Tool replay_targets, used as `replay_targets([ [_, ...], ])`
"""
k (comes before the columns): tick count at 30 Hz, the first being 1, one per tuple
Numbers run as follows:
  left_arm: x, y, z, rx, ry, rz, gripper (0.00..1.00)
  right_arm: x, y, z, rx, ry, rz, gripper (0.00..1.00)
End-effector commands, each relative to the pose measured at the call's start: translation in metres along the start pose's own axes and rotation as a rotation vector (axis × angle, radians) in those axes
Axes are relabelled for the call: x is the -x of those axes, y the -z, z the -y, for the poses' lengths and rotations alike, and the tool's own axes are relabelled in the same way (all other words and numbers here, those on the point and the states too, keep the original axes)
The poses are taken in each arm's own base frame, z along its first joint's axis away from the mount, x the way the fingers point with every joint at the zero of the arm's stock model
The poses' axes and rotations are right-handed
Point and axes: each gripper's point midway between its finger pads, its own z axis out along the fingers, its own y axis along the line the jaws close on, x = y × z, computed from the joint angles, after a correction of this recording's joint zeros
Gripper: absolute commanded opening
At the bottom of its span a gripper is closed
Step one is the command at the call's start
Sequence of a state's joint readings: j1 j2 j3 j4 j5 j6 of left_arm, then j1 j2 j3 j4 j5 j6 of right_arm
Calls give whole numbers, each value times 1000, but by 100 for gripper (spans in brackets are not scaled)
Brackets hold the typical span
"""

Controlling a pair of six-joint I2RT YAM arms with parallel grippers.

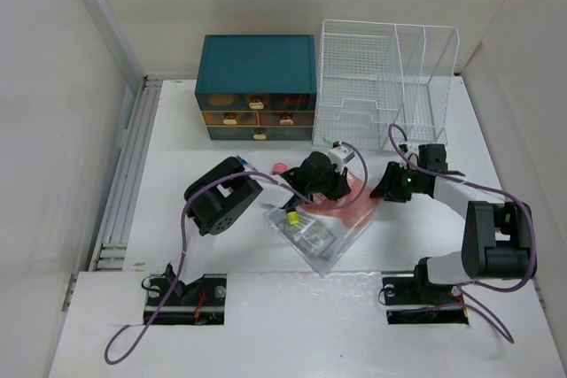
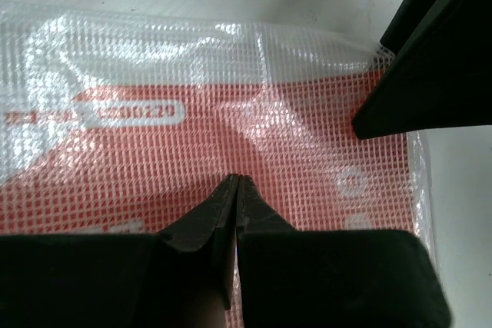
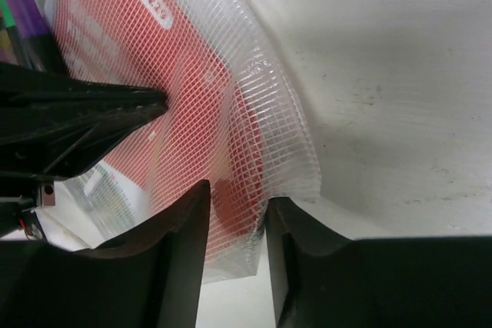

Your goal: Organize the desk

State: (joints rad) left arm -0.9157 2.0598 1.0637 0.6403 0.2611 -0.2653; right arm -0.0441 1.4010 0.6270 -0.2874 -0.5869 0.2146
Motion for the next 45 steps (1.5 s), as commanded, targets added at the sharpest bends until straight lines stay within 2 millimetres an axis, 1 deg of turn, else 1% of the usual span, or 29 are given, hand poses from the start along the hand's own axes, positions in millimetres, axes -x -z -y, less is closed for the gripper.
replay_targets([
  [1,-52,-6,-2,7,20,-156,0,-1,3,-36,163,43,-7,38],
  [5,-56,-10,-4,11,31,-164,0,3,7,-41,180,61,13,18],
  [6,-59,-13,0,5,27,-169,0,3,7,-41,180,62,13,9],
  [8,-59,-13,0,5,27,-169,0,4,8,-42,182,67,20,1],
  [11,-59,-13,0,5,27,-169,0,6,12,-47,195,91,36,0],
  [13,-52,-8,5,-9,24,-158,0,12,16,-51,200,107,56,0],
  [14,-42,-2,10,-17,19,-137,0,18,19,-54,205,132,77,0],
  [16,-35,9,14,-22,15,-121,0,26,30,-63,212,190,114,0],
  [17,-16,17,23,-37,6,-81,1,30,35,-65,204,213,132,0],
  [20,0,34,32,-51,-4,-41,12,42,54,-75,200,278,215,0],
  [21,18,45,41,-66,-3,1,14,44,61,-75,196,280,236,0],
  [22,28,50,46,-74,-8,23,15,47,70,-82,203,309,273,0],
  [23,25,55,51,-79,-10,12,15,51,78,-87,219,322,299,0],
  [24,42,65,57,-83,-18,50,19,52,82,-90,222,335,314,0],
  [26,47,75,64,-83,-24,59,23,54,97,-102,239,373,356,0],
  [27,58,84,74,-92,-34,86,28,54,106,-107,235,390,383,0],
  [28,59,88,81,-103,-51,86,30,54,106,-107,235,390,383,0],
  [29,62,92,81,-94,-50,90,32,56,117,-112,224,424,421,0],
  [31,74,103,90,-98,-57,110,34,56,127,-114,200,449,453,0],
  [32,76,106,92,-99,-58,113,34,57,139,-122,204,485,489,0],
  [34,74,109,87,-72,-64,103,36,58,147,-121,171,504,528,0],
  [36,81,116,86,-52,-74,113,36,62,164,-128,151,537,592,0],
  [37,74,116,83,-41,-81,83,36,61,166,-126,138,544,600,0],
  [39,83,123,82,-20,-92,104,36,64,177,-131,120,566,635,0],
  [40,81,124,81,-17,-91,94,37,64,180,-128,105,560,644,0],
  [41,79,128,79,-5,-98,89,37,66,183,-129,98,562,655,0],
  [42,88,134,78,-2,-96,114,37,68,186,-131,96,578,665,0],
  [44,82,142,69,15,-88,108,37,70,194,-135,84,595,687,0],
  [45,91,153,75,4,-83,141,37,73,202,-141,86,606,704,0],
])
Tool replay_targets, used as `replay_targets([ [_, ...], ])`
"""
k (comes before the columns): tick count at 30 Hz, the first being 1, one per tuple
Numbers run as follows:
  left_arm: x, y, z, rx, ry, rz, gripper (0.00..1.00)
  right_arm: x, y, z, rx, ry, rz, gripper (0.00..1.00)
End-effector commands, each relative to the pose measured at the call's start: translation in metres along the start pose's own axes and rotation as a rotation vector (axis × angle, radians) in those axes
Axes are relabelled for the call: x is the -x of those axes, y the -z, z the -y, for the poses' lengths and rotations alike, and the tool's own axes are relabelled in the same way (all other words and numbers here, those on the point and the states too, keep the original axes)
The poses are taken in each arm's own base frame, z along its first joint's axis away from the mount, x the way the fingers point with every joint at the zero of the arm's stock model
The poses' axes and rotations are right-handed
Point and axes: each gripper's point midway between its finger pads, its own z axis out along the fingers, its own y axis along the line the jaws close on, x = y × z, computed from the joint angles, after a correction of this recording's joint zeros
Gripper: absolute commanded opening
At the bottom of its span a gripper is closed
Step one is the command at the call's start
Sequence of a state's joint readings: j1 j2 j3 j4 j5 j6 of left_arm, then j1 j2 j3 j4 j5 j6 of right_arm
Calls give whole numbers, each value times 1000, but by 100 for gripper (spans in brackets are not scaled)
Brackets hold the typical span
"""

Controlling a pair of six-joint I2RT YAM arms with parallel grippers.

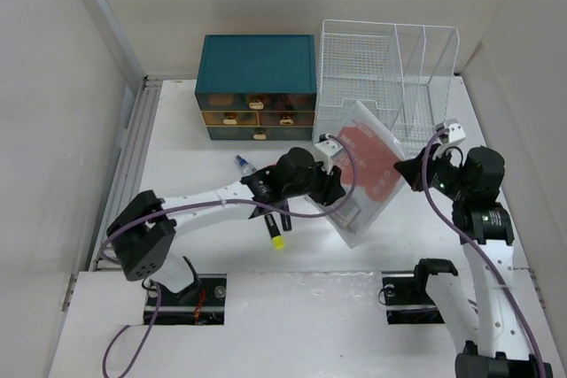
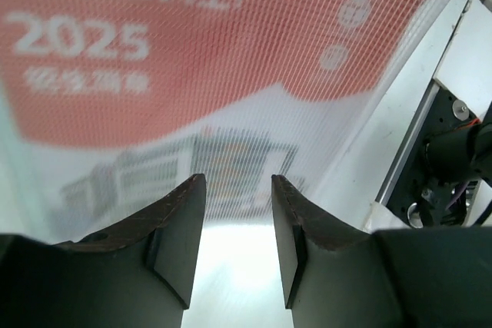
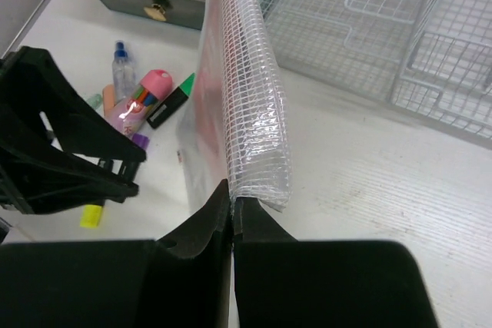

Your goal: Organize the desk

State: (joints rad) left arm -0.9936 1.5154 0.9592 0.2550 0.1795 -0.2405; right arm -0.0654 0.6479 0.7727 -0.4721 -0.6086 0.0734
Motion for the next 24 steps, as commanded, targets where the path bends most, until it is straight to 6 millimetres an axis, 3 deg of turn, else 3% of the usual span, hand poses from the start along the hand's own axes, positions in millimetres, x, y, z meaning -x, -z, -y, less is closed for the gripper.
replay_targets([
  [1,32,36,-4,22,-9,100,37,47,14,-7,-19,107,108,0],
  [6,60,77,-12,83,-11,178,39,76,22,-16,-5,178,142,0],
  [7,73,91,-5,72,-16,217,41,88,26,-20,-5,199,156,0],
  [10,96,117,-10,99,-11,276,45,102,29,-28,28,246,150,0],
  [12,117,145,-12,120,-18,338,46,123,38,-38,39,292,181,0],
  [14,127,159,-23,157,-19,363,46,134,44,-44,49,326,206,0],
  [20,123,186,-59,275,-25,357,46,177,67,-68,75,436,302,0],
  [24,110,201,-81,331,-19,352,46,235,102,-80,-19,533,463,0],
])
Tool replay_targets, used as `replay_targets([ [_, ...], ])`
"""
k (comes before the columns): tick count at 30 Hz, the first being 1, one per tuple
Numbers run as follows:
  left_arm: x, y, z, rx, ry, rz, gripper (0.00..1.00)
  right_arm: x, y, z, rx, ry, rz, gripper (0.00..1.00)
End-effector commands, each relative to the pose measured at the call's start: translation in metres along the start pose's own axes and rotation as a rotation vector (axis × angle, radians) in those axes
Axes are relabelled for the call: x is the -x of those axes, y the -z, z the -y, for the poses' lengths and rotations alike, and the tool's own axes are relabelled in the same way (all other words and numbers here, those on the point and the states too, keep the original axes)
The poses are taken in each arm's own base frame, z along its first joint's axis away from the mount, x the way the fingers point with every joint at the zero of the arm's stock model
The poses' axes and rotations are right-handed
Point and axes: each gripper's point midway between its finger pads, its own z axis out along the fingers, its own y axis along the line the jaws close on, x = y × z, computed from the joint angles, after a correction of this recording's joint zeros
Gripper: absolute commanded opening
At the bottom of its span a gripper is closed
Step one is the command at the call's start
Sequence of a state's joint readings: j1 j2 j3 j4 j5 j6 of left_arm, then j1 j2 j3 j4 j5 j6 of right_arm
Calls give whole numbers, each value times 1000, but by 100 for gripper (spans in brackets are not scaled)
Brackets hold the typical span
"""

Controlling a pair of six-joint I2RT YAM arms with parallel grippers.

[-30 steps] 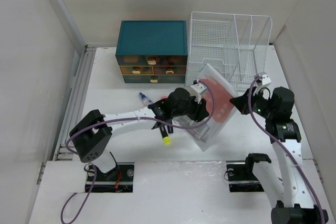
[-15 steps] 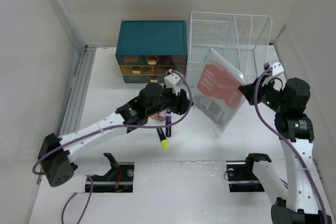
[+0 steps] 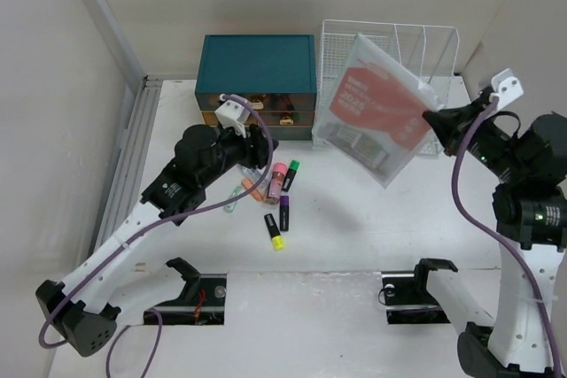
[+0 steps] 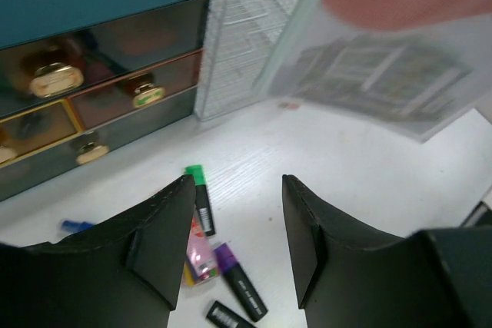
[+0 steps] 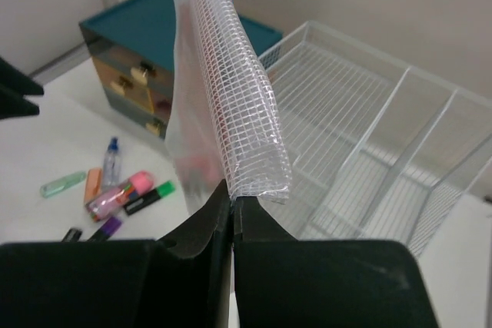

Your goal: Organize the desk

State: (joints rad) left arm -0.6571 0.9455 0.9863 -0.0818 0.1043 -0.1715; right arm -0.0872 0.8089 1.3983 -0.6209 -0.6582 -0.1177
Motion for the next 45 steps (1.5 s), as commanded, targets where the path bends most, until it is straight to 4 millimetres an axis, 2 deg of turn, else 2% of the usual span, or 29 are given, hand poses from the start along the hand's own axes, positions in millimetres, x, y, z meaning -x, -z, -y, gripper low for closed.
replay_targets([
  [1,-4,14,-21,45,-27,-1,46,85,22,5,-86,184,212,0],
  [2,-6,16,-23,43,-37,-1,46,98,28,8,-124,196,243,0],
  [3,-12,16,-28,65,-37,-1,46,108,32,21,-197,204,262,0],
  [4,-10,20,-29,70,-48,20,46,130,42,20,-231,229,321,0],
  [6,-18,22,-32,80,-47,17,46,147,49,42,-349,239,358,0],
  [7,-11,24,-30,75,-50,45,46,163,58,43,-387,261,408,0],
  [8,-17,23,-33,86,-49,34,46,166,58,51,-420,260,419,0],
  [9,-14,25,-33,85,-50,43,46,175,65,54,-457,266,447,0],
  [10,-17,24,-35,97,-49,44,46,176,68,70,-535,252,450,0],
  [11,-14,27,-34,95,-50,54,46,186,75,72,-570,260,484,0],
  [13,-20,27,-36,95,-50,51,46,193,86,88,-671,274,507,0],
  [16,-20,31,-35,94,-51,60,47,187,86,105,-744,259,499,0],
  [19,-22,30,-35,85,-60,58,47,172,75,126,-795,244,471,0],
  [21,-22,30,-35,85,-60,58,47,165,77,137,-850,238,465,0],
  [23,-25,31,-34,76,-60,55,47,152,66,152,-875,226,450,0],
  [28,-30,30,-33,67,-60,44,47,138,50,174,-915,204,417,0],
  [30,-30,30,-33,67,-60,44,47,137,48,179,-927,201,415,0],
  [35,-30,30,-33,67,-60,44,47,118,38,188,-932,179,385,0],
  [38,-30,30,-33,67,-60,44,47,104,28,193,-920,166,363,0],
  [40,-30,30,-33,67,-60,44,47,86,15,202,-915,135,330,0],
  [41,-30,30,-33,67,-60,44,47,88,14,201,-903,140,339,0],
  [45,-30,30,-33,67,-60,44,47,60,-7,211,-882,82,293,0],
])
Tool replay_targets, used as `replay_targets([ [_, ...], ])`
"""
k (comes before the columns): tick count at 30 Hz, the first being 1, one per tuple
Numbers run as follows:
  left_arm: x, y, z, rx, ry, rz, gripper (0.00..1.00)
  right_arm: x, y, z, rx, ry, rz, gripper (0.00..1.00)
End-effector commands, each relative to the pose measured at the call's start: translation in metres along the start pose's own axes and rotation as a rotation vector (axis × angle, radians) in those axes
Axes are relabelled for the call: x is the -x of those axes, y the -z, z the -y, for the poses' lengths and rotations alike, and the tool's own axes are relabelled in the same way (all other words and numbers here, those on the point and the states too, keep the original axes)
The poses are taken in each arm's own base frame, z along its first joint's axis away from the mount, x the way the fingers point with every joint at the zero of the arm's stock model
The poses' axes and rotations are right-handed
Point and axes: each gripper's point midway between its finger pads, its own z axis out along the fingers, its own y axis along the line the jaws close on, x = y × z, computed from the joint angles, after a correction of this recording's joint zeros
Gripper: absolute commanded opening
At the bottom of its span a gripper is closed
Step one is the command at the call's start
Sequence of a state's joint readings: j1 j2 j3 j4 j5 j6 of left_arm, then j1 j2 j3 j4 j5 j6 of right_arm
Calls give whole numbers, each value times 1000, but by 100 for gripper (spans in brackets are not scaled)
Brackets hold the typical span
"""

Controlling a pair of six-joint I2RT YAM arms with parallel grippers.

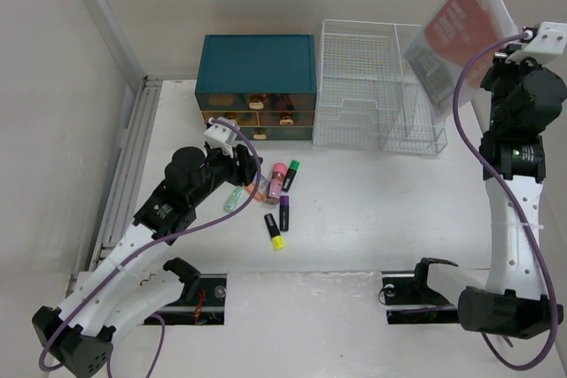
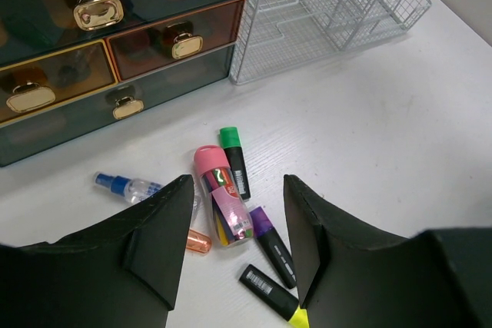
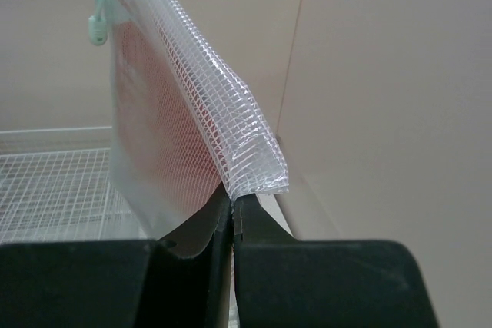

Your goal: Organize the desk

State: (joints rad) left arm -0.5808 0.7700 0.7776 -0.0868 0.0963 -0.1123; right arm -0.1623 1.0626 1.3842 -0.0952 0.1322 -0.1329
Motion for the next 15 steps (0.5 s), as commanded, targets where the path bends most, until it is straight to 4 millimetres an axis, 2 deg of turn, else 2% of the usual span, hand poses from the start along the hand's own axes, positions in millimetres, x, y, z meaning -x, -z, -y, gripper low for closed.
replay_targets([
  [1,14,3,4,-18,-14,55,47,20,-8,-4,1,-62,106,0],
  [6,10,2,1,-8,-14,48,47,5,-18,-13,3,-82,103,0],
  [7,10,2,-1,3,-13,50,47,8,-18,-16,11,-86,114,0],
  [9,8,0,-1,4,-13,41,47,-4,-24,-22,11,-99,100,0],
  [10,8,0,-3,13,-13,42,47,-2,-24,-25,15,-106,108,0],
  [11,8,0,-3,14,-13,42,47,-8,-27,-36,31,-121,102,0],
  [13,8,0,-4,23,-12,44,47,-13,-31,-39,24,-126,100,0],
  [15,6,-2,-5,24,-12,35,47,-17,-35,-55,40,-132,107,0],
])
